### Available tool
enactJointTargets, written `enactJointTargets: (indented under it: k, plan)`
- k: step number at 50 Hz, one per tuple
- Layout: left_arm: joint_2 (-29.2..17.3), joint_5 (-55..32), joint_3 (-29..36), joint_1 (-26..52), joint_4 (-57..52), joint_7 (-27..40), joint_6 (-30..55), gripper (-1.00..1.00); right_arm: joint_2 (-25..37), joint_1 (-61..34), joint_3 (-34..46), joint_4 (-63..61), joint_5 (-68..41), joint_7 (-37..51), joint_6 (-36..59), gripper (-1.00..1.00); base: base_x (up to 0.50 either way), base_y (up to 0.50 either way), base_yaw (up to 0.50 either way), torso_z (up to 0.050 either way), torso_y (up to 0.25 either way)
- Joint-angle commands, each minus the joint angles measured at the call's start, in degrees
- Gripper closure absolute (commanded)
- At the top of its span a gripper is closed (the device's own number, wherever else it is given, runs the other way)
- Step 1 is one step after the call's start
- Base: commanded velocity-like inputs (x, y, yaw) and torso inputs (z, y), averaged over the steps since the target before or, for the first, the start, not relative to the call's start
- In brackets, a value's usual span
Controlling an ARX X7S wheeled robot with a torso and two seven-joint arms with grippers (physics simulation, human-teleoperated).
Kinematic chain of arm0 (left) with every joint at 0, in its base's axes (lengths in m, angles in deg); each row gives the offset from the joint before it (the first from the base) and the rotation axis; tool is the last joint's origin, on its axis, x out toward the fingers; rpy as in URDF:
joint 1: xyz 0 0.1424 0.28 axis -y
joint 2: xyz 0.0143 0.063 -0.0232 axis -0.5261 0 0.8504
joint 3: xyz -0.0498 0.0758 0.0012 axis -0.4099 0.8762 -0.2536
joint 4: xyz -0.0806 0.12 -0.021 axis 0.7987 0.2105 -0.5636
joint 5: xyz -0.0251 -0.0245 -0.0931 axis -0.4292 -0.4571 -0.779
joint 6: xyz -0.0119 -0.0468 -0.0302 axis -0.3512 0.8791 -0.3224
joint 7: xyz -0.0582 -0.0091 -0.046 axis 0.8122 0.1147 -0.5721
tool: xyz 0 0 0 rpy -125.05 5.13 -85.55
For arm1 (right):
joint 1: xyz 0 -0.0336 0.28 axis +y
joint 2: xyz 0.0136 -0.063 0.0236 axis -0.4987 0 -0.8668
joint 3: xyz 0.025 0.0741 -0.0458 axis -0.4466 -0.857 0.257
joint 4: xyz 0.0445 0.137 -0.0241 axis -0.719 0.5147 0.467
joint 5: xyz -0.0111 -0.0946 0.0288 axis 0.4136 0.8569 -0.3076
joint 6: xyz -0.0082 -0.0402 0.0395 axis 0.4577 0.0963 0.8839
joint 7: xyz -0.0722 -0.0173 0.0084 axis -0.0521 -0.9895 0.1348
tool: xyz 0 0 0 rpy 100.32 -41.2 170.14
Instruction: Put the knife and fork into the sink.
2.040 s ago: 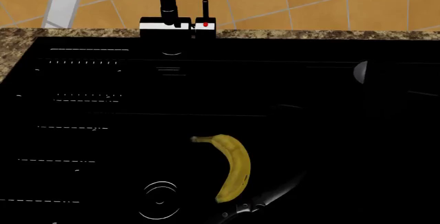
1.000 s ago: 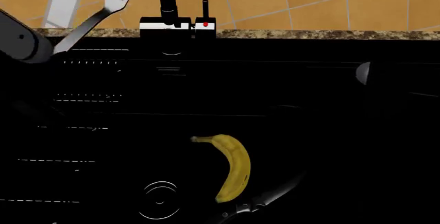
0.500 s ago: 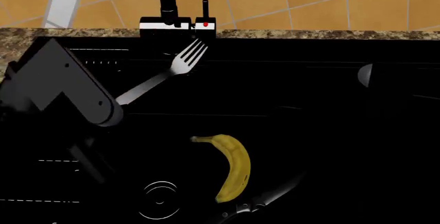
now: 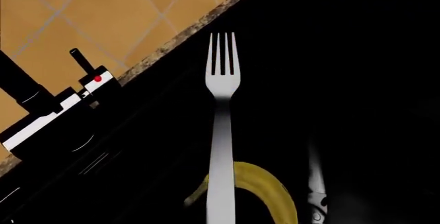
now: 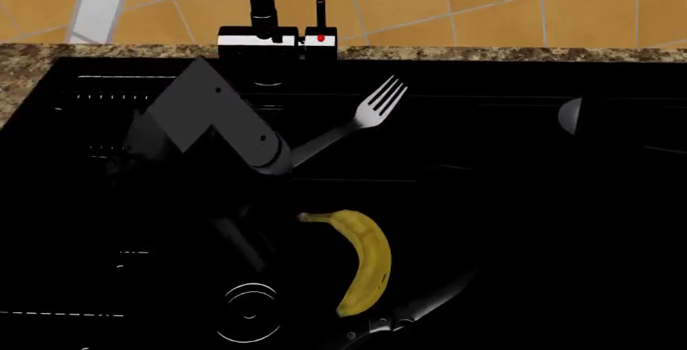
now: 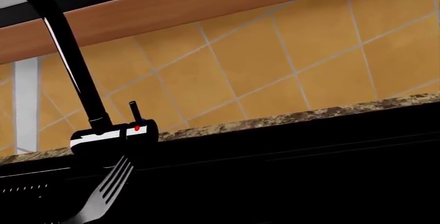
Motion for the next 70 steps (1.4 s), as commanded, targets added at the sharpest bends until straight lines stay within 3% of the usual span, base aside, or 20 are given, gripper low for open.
enactJointTargets:
  k: [1, 8, 19, 30, 43, 52, 53, 70]
  plan:
    - [9.87, -0.62, -0.83, -3.16, 14.55, -3.08, -2.50, 1.00, 0.14, 0.71, -0.01, -0.57, -0.32, 0.30, -0.19, -1.00, 0.00, 0.00, 0.00, 0.000, 0.000]
    - [15.33, -0.91, -1.21, -4.59, 22.57, -4.89, -3.56, 1.00, 0.37, 0.71, -0.25, -0.95, -0.70, 0.68, 0.13, -1.00, 0.00, 0.00, 0.00, 0.000, 0.000]
    - [28.20, 0.22, -1.12, -7.29, 46.58, -7.60, -6.71, 1.00, 0.67, 1.72, -0.99, -2.09, -1.46, 1.22, 0.17, -1.00, 0.00, 0.00, 0.00, 0.000, 0.000]
    - [28.47, -9.21, 8.73, -8.13, 47.86, -3.51, -9.69, 1.00, 0.99, 1.86, -1.42, -3.30, -2.30, 1.99, 0.90, -1.00, 0.00, 0.00, 0.00, 0.000, 0.000]
    - [28.48, -9.77, 9.57, -10.40, 49.39, -1.13, -6.92, 1.00, 1.42, 1.76, -1.50, -3.95, -2.82, 2.49, 1.29, -1.00, 0.00, 0.00, 0.00, 0.000, 0.000]
    - [28.48, -8.45, 9.36, -10.46, 47.48, -3.41, -5.42, 1.00, 1.49, 1.89, -1.38, -4.17, -3.05, 2.70, 1.29, -1.00, 0.00, 0.00, 0.00, 0.000, 0.000]
    - [28.47, -8.18, 9.49, -10.27, 46.71, -3.91, -5.27, -1.00, 1.47, 1.91, -1.34, -4.08, -3.02, 2.72, 1.21, -1.00, 0.00, 0.00, 0.00, 0.000, 0.000]
    - [28.47, -7.51, 9.07, -8.03, 45.85, -4.60, -6.14, -1.00, 1.49, 1.91, -0.97, -3.55, -3.22, 2.48, 0.51, -1.00, 0.00, 0.00, 0.00, 0.000, 0.000]
